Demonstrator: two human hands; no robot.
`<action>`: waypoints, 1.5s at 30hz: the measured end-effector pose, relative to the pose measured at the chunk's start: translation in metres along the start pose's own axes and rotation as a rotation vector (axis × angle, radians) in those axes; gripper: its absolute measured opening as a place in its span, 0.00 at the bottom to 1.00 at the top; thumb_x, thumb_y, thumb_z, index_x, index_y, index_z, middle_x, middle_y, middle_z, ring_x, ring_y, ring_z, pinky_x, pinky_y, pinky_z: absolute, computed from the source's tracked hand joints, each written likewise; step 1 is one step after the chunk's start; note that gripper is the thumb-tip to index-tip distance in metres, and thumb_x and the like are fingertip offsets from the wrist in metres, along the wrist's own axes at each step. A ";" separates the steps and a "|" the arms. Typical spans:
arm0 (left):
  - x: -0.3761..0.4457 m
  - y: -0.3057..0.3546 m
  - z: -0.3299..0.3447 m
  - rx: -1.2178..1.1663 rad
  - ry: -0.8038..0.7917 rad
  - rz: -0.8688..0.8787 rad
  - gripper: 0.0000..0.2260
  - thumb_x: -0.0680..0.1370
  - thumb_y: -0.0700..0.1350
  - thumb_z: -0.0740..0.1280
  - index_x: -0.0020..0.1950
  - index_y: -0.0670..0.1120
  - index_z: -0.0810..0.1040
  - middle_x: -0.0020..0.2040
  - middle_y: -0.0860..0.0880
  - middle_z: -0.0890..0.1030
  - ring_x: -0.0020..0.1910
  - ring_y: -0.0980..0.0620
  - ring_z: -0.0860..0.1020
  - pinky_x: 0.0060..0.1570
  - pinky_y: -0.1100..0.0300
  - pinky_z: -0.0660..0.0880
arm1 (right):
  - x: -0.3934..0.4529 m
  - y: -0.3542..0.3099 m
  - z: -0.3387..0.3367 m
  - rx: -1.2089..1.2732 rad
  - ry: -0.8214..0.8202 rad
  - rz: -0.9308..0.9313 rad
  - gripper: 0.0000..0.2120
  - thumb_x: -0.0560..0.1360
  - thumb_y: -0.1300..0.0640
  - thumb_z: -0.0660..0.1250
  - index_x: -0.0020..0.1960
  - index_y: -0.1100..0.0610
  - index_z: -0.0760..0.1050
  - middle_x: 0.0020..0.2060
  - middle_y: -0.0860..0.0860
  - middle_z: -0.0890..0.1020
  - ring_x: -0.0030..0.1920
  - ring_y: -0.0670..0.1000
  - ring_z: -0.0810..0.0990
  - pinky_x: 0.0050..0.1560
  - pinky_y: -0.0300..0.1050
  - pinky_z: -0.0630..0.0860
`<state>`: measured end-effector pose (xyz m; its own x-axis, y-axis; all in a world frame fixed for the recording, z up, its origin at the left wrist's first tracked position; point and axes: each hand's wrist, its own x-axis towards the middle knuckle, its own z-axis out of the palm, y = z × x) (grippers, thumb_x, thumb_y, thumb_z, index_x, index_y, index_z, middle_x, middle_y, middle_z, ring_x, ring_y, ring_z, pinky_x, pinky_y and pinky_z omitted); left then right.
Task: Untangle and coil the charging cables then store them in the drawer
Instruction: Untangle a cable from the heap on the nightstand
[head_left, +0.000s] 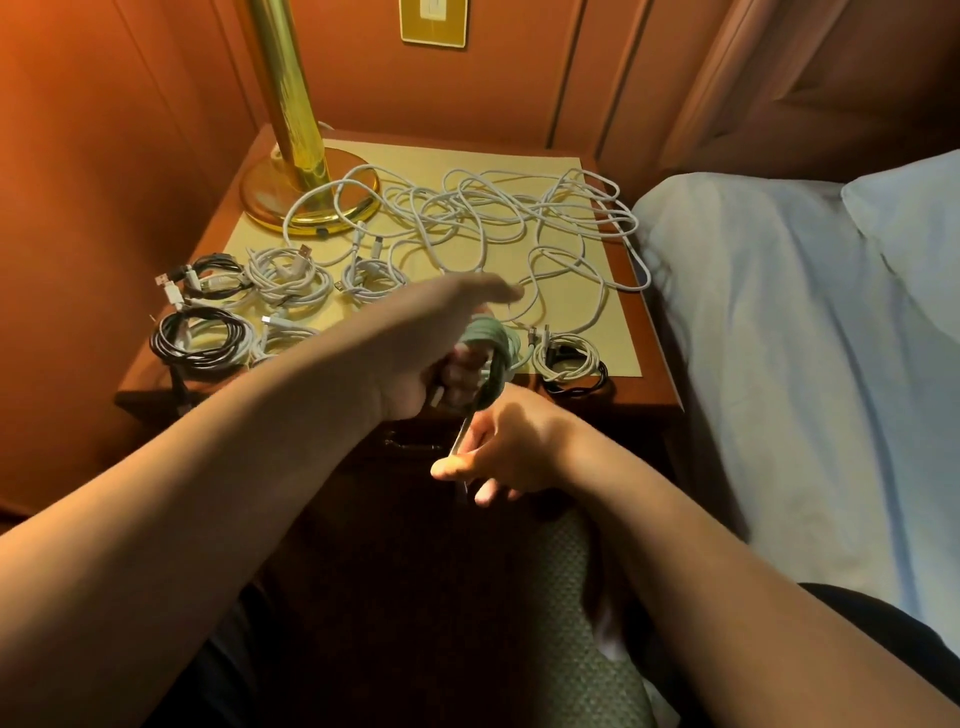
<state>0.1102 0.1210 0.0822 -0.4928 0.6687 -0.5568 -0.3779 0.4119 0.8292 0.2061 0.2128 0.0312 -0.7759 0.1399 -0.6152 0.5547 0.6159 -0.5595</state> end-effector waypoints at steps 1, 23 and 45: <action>0.005 0.002 -0.005 -0.018 0.031 0.047 0.19 0.77 0.58 0.70 0.56 0.44 0.74 0.28 0.49 0.67 0.24 0.54 0.66 0.30 0.60 0.63 | -0.003 0.001 -0.007 0.040 0.018 -0.014 0.10 0.77 0.50 0.77 0.43 0.56 0.84 0.37 0.50 0.86 0.40 0.51 0.88 0.41 0.47 0.83; -0.009 -0.004 0.014 0.414 0.082 0.417 0.44 0.81 0.71 0.46 0.50 0.29 0.76 0.32 0.36 0.73 0.29 0.48 0.68 0.35 0.56 0.67 | -0.031 0.020 -0.048 0.608 0.077 -0.514 0.16 0.73 0.54 0.76 0.46 0.67 0.79 0.33 0.53 0.81 0.28 0.46 0.74 0.26 0.35 0.66; -0.003 0.000 0.003 0.368 0.142 0.124 0.37 0.78 0.75 0.48 0.33 0.44 0.73 0.25 0.48 0.71 0.20 0.52 0.68 0.27 0.61 0.66 | -0.027 -0.013 -0.023 0.811 0.092 -0.307 0.21 0.87 0.47 0.55 0.40 0.53 0.73 0.31 0.52 0.66 0.26 0.48 0.56 0.26 0.43 0.52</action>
<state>0.1139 0.1205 0.0840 -0.6303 0.6455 -0.4312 -0.0162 0.5444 0.8386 0.2124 0.2186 0.0678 -0.9281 0.1418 -0.3443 0.3326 -0.1001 -0.9377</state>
